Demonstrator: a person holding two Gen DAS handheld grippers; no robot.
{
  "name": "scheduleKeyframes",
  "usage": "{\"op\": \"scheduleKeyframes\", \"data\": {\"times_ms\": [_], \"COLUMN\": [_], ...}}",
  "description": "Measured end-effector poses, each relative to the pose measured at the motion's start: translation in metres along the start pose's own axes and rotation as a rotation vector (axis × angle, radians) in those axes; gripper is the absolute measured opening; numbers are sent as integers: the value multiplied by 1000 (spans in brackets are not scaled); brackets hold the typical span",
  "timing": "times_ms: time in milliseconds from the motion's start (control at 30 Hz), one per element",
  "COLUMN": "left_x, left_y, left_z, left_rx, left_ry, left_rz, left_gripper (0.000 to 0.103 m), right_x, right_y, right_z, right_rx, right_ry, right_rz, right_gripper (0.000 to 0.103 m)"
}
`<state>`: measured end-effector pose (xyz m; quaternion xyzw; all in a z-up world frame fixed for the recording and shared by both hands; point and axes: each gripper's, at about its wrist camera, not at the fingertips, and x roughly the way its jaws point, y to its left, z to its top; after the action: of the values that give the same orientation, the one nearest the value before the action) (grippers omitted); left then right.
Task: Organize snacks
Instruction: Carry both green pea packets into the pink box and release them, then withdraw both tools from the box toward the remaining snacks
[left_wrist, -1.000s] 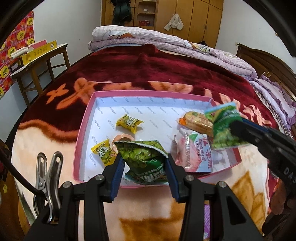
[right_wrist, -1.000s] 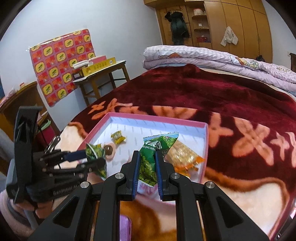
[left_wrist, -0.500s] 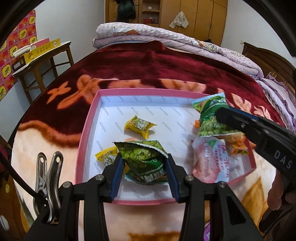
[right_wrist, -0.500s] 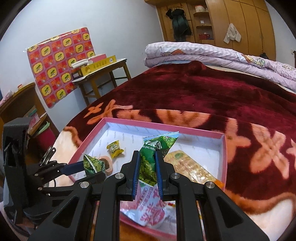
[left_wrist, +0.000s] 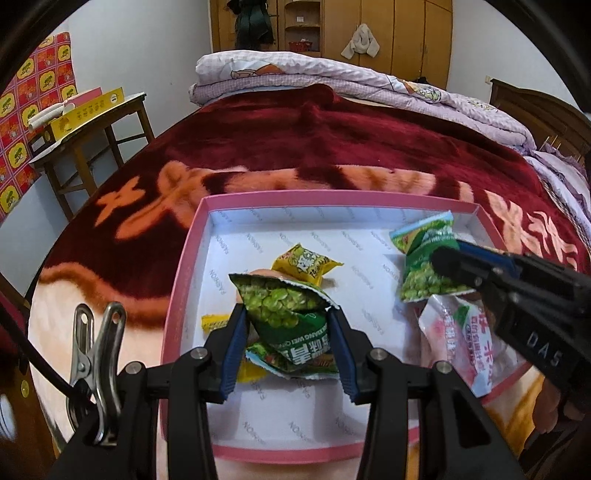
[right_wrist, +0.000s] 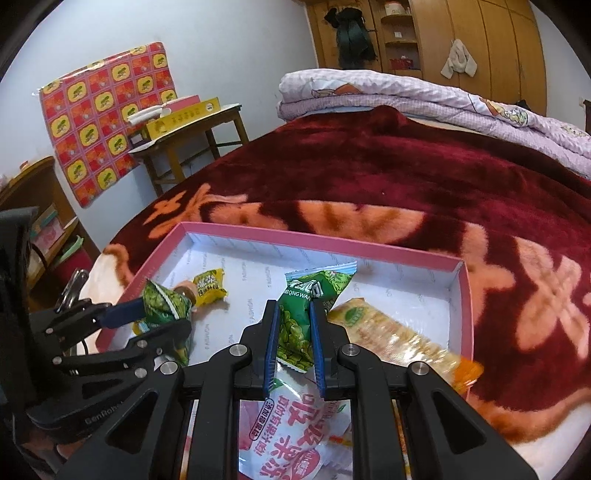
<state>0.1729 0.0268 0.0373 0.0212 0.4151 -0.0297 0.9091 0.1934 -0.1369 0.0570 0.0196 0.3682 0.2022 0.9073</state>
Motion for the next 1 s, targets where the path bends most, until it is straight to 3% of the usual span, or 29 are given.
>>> {"op": "scheduleKeyframes", "data": {"times_ms": [233, 300, 500, 767, 1000], "left_x": [4, 3, -8, -37, -50], "left_y": [2, 2, 3, 0, -4], "left_z": [2, 1, -1, -4, -9], "left_rx": [-12, -11, -12, -5, -3], "left_ry": [8, 12, 23, -17, -12], "left_rz": [-24, -23, -49, -84, -87], "left_gripper": [46, 46, 52, 59, 59], "right_x": [1, -3, -17, -41, -59], "right_y": [-3, -3, 3, 8, 9], "right_z": [0, 0, 2, -3, -9], "right_rx": [13, 19, 6, 5, 21], "right_ry": [7, 0, -22, -59, -58], "right_rz": [10, 10, 13, 17, 51], "right_gripper": [19, 29, 37, 39, 39]}}
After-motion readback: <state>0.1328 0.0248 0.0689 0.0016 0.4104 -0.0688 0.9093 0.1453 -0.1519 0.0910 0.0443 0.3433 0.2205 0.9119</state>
